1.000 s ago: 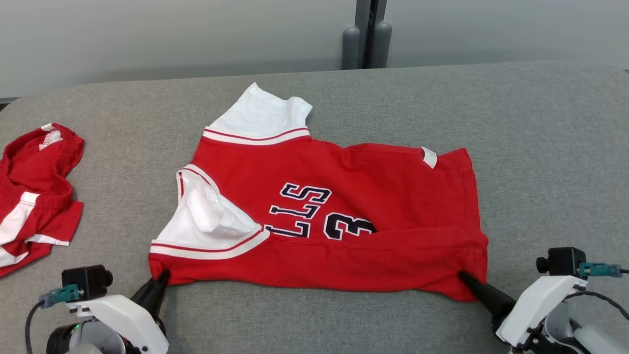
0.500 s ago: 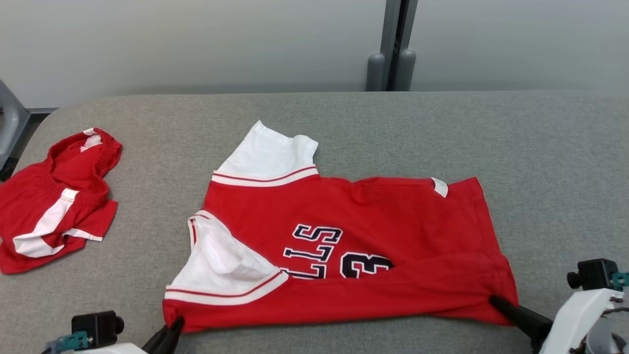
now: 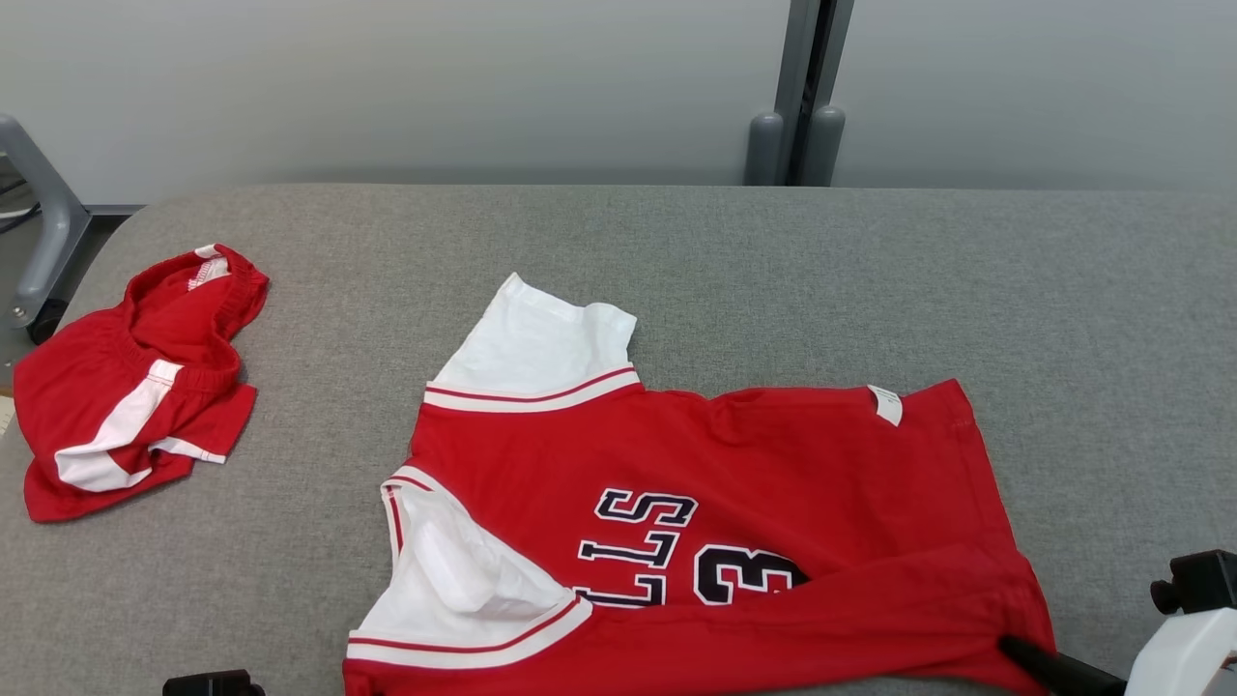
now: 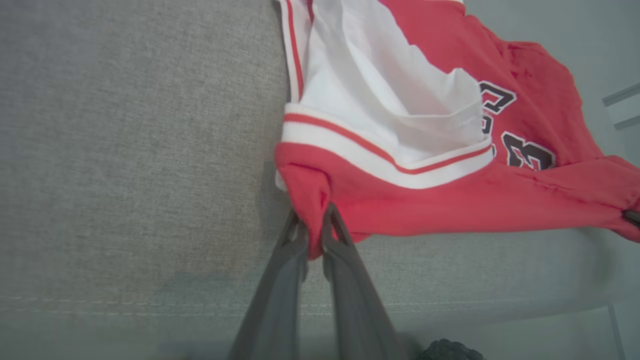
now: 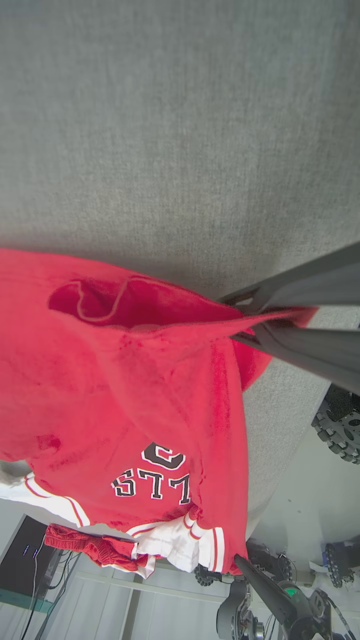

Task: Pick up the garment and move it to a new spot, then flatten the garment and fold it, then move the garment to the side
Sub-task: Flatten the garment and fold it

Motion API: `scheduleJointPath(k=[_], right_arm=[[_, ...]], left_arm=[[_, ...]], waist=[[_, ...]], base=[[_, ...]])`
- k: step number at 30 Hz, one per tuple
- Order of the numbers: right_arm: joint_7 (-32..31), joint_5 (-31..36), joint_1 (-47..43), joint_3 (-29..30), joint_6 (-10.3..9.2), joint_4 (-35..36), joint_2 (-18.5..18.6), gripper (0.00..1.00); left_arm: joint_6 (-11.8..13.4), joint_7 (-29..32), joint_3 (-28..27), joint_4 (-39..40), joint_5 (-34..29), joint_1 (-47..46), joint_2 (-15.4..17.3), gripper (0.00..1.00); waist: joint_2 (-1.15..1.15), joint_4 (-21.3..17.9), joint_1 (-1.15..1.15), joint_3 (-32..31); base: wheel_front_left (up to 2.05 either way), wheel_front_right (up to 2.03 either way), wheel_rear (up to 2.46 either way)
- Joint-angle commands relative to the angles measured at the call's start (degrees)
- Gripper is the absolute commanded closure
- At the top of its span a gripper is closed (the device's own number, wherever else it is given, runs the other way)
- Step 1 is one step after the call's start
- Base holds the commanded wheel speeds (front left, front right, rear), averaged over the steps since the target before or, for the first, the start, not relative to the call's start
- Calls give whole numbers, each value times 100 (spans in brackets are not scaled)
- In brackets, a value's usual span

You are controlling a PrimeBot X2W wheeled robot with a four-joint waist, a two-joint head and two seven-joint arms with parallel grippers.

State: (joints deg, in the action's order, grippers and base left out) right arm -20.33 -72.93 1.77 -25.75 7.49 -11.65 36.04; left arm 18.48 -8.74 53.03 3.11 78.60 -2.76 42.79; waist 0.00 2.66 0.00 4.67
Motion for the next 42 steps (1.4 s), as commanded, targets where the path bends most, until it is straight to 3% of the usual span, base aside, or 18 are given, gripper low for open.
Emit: scheduleJointPath(k=[1,9,10,11,12,13,21,30,35,42], right_arm=[[-93,76,-129,110,3,54,-57,100],[-402,350,-362,537,3,121,-297,100],[-479,441,-391,674,3,156,-391,44],[-518,488,-418,738,3,176,-441,0],[-565,530,-445,807,3,199,-494,0],[-617,570,-462,865,3,235,-543,0],[-932,987,-714,1510,3,685,-810,0],[-776,2057,-803,2699,3,1718,-1308,0],[-555,2798,-538,3011,3,2323,-1841,0],[96,3455,-69,2960,3,2533,-2306,0]], left_arm=[[29,37,18,6,6,25,59,100],[13,42,9,-24,-11,-1,52,100],[2,52,4,-49,-10,-15,57,100],[12,47,-1,-71,-20,-27,65,69],[29,49,1,-89,-32,-36,72,13],[38,51,-4,-100,-38,-45,81,0],[155,-74,-179,36,-132,-157,322,0],[640,-526,-797,590,-633,-420,737,0],[830,-628,-1269,850,-1026,-612,767,0],[825,-647,-1595,810,-1499,-821,491,0]], waist=[[0,5,0,24],[0,-13,0,104],[0,-29,0,109],[0,-38,0,109],[0,-48,0,106],[0,-59,0,102],[0,-150,0,45],[0,-232,0,-97],[0,-270,0,-166],[0,-318,0,-125]], base=[[0,0,0],[0,0,0],[0,0,0],[0,0,0],[0,0,0],[0,0,0],[0,0,0],[0,0,0],[0,0,0],[0,0,0]])
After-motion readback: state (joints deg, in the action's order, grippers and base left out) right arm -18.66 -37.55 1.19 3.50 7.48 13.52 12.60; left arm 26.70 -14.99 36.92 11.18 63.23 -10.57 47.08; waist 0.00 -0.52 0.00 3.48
